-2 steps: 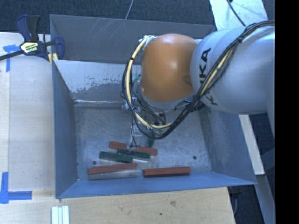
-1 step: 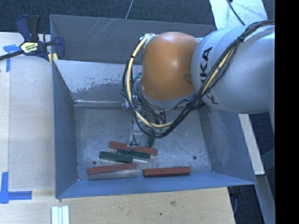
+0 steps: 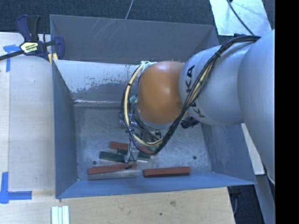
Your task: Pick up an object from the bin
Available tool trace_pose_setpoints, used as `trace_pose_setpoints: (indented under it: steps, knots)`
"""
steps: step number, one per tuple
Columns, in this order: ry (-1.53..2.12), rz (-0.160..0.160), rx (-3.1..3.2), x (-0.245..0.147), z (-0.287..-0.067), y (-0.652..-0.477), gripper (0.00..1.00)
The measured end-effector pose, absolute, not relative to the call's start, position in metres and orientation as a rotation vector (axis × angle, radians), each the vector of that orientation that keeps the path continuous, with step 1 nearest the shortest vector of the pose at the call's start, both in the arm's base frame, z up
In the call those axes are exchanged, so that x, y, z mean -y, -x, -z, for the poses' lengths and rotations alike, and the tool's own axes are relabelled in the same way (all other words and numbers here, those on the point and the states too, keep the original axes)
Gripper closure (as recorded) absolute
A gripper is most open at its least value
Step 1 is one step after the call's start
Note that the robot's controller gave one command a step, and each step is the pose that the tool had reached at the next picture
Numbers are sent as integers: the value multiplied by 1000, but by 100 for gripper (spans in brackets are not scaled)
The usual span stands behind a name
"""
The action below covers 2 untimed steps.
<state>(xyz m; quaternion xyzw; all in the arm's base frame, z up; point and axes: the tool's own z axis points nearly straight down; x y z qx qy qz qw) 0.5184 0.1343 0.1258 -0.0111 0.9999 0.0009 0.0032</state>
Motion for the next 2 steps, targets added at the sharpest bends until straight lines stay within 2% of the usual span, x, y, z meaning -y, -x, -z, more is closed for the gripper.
trace_pose_setpoints:
  steps: [1,2]
  knots:
    - [22,0,-3144,-133,-112,-505,0]
    - [-48,-1,-3140,-140,-114,-502,0]
